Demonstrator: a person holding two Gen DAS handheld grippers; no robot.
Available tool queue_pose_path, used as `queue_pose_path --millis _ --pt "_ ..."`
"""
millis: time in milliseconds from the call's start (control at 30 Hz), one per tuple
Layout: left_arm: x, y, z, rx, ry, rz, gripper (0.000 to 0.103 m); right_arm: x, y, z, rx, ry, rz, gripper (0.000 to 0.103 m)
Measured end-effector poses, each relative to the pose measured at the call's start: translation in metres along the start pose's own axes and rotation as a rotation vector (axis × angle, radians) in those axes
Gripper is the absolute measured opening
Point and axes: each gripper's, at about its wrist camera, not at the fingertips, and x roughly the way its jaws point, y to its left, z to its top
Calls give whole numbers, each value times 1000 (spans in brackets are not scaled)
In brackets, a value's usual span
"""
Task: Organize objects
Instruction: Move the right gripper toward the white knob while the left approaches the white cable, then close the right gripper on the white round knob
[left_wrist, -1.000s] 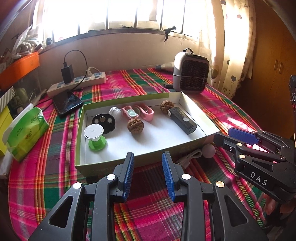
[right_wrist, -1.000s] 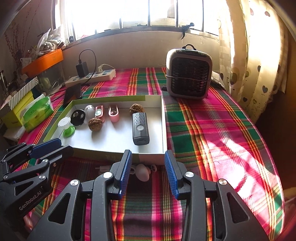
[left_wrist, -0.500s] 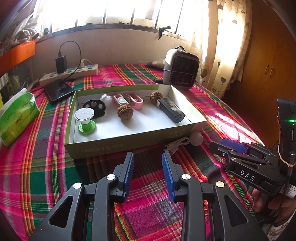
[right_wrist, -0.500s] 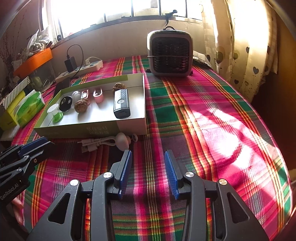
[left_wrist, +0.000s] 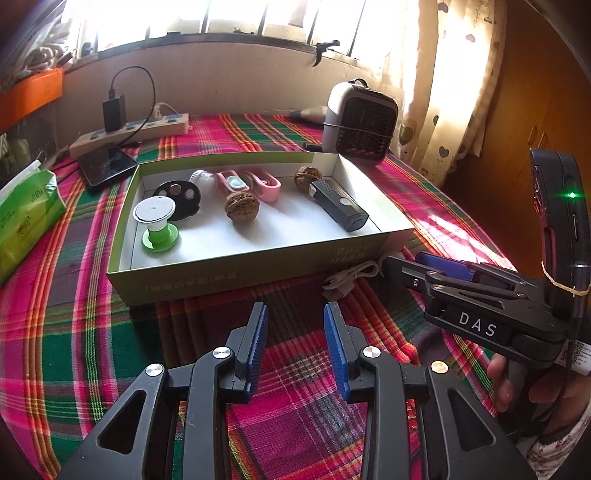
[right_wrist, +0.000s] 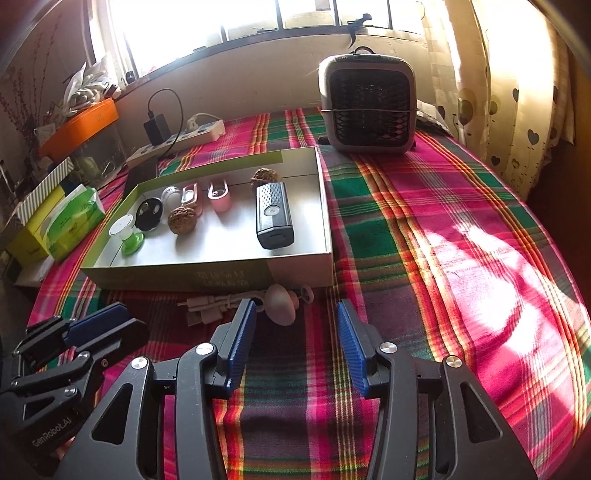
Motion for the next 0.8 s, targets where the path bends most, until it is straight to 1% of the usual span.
queue_pose_path --millis 200,333,600,800 --pt "5 -1 1 9 15 -1 30 12 -1 2 -2 30 10 47" --pt "7 -4 4 24 24 -12 30 11 -2 3 -14 23 -5 47" --pt "12 -16 12 61 28 -30 30 7 -8 2 -17 17 20 46" --pt "20 -26 15 104 42 -40 30 3 -12 0 -19 15 34 36"
